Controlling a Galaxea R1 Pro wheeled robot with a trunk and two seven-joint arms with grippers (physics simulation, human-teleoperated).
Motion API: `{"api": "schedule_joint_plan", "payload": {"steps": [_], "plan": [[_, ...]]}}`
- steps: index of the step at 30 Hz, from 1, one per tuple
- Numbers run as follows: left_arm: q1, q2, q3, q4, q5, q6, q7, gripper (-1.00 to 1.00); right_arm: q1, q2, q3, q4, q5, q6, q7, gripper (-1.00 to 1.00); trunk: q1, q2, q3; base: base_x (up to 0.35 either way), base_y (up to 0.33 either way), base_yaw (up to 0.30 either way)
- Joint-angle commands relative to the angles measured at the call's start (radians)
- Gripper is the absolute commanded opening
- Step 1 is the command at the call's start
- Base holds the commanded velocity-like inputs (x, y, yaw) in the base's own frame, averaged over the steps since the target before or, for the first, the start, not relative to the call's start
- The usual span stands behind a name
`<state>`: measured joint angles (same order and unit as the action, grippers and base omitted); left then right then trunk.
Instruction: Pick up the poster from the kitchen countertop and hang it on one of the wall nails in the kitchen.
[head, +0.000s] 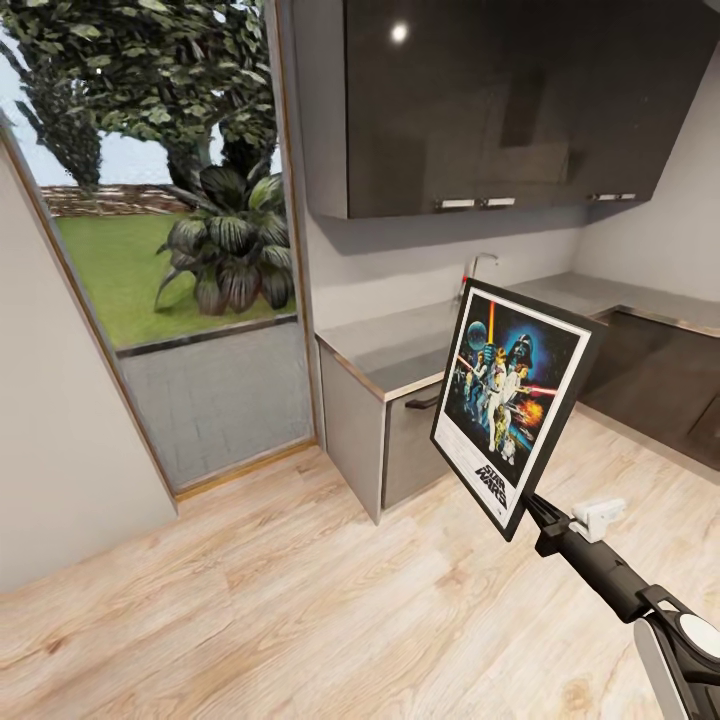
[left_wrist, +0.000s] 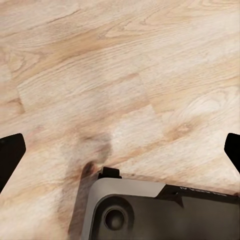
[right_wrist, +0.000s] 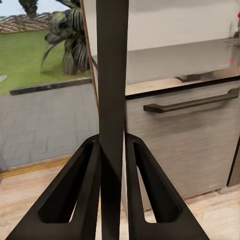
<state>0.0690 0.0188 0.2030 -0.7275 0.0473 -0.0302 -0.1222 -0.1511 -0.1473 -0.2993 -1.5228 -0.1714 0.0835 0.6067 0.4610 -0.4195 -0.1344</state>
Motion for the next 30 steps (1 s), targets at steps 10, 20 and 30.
{"api": "schedule_joint_plan", "payload": {"steps": [10,20,30], "plan": [[0.0,0.0,0.003,-0.001,0.005,0.0,-0.007,1.0,-0.001,0.0,0.0,0.0,-0.013,0.01,0.007,-1.0,-0.011,0.019,0.008,0.0,0.0,0.0],[0.0,0.0,0.001,0.0,0.005,0.0,-0.007,1.0,-0.001,0.0,0.0,0.0,-0.013,0.01,0.007,-1.0,-0.011,0.019,0.008,0.0,0.0,0.0],[0.0,0.0,0.003,-0.001,0.006,-0.002,-0.007,1.0,0.001,0.0,0.0,-0.001,-0.013,0.01,0.009,-1.0,-0.011,0.019,0.008,0.0,0.0,0.0]]}}
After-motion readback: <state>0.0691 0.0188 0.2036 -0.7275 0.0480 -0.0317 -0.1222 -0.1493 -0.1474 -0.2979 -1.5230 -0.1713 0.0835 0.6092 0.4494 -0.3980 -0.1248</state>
